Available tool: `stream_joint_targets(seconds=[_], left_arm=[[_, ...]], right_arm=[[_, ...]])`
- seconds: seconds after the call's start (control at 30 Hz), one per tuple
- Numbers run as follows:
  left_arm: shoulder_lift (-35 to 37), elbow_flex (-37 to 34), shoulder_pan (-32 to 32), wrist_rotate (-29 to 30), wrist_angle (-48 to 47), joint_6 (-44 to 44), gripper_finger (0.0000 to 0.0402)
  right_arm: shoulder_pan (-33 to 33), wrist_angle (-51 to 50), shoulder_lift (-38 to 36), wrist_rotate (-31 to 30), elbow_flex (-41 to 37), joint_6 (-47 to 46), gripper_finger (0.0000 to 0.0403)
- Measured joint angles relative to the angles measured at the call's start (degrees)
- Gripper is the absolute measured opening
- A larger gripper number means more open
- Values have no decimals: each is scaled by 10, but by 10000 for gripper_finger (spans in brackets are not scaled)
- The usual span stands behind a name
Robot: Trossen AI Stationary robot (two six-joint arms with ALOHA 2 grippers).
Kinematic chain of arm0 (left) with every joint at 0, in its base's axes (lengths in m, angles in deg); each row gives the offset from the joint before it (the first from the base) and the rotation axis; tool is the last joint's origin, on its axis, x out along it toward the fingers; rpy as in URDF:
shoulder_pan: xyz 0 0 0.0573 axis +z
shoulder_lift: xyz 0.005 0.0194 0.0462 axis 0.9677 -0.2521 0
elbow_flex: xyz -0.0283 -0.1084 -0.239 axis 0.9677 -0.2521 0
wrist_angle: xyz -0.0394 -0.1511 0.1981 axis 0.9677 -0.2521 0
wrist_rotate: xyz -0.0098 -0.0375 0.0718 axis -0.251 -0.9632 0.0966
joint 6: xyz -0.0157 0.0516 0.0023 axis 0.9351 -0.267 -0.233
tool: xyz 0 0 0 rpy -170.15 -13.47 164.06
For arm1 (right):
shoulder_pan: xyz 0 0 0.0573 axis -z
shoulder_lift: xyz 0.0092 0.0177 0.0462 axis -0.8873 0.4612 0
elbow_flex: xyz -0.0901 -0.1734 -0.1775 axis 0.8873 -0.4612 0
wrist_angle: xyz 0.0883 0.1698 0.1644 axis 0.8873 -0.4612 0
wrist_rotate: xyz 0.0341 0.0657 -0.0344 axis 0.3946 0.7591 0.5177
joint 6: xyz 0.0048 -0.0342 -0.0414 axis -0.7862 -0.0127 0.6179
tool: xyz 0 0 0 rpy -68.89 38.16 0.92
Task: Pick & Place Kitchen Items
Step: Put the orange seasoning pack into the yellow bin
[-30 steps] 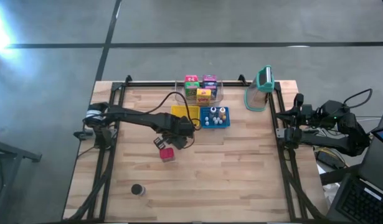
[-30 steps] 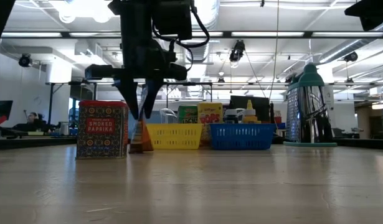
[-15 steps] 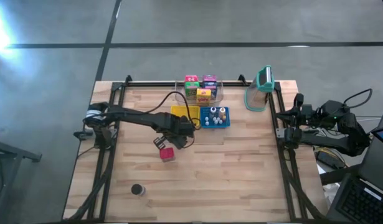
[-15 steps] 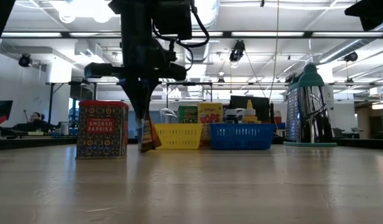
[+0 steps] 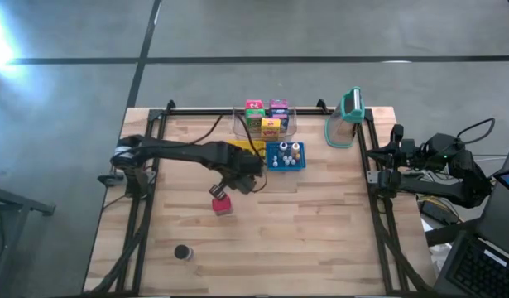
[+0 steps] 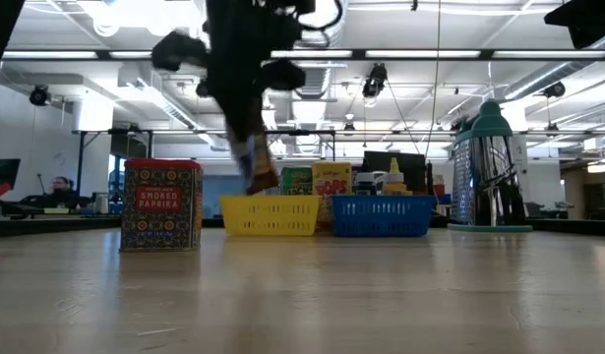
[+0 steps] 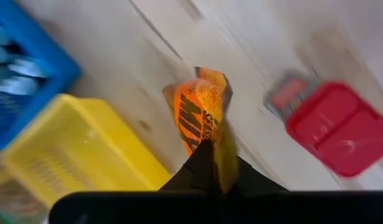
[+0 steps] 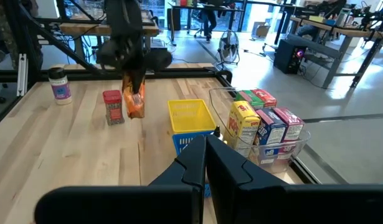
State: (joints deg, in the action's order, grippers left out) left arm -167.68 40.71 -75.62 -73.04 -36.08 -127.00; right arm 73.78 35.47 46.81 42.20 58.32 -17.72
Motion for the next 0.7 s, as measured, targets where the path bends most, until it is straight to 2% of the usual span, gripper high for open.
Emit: stream_joint_targets(seconds=[0.33,0.5,0.7], left_arm=[[1,113,44,-1,-12,23,1],[-1,117,92,7,-6,62,1],[-36,119,149,8,-4,90,1]], right_arm=[[0,0,0,0,0,0,8],[0,0,0,0,0,0,8],[0,0,0,0,0,0,8]])
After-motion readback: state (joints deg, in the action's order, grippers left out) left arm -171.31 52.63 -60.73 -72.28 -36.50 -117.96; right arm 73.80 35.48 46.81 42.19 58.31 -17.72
